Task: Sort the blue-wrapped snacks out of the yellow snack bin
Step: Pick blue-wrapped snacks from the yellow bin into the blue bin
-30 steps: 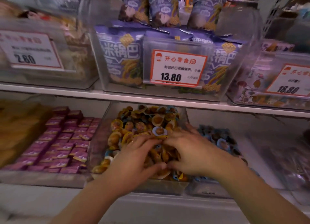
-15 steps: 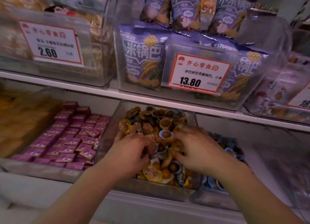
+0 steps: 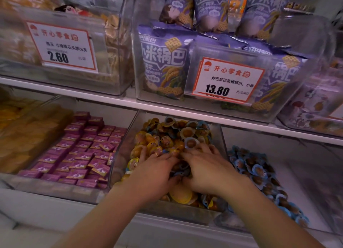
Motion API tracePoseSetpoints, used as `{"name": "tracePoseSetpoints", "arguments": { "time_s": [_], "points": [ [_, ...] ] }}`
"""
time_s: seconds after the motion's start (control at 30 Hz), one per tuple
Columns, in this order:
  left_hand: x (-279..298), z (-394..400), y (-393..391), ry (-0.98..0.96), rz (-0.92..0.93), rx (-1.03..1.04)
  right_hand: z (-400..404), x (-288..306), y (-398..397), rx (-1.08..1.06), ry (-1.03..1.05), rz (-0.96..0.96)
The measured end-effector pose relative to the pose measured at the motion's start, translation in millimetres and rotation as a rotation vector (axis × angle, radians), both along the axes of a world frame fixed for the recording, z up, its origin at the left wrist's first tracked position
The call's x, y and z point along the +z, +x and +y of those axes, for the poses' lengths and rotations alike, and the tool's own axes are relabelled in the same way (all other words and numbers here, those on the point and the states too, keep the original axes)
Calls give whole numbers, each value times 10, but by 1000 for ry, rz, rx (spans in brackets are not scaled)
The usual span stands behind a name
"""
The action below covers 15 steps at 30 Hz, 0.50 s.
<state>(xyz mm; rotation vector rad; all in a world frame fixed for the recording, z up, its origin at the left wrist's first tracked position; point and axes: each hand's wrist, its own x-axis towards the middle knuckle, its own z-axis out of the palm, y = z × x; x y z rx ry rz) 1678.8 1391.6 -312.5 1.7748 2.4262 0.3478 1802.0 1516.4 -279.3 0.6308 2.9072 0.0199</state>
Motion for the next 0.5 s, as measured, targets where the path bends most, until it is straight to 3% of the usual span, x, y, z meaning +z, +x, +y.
{"name": "tracePoseSetpoints", "arguments": {
  "time_s": [0.13,0.27,0.37,0.5],
  "points": [
    [16,-14,21,88,-19,28,15,24,-55,-17,-79,-10],
    [27,-72,-94,195,36,69,-48,-67,-63,36,-59,185],
    [70,-122,-242,366,-149,147,-63,-113,-59,75,-45,265],
    [97,-145,-292,548,-471,269,37,-73,-52,20,-193,426]
  ]
}}
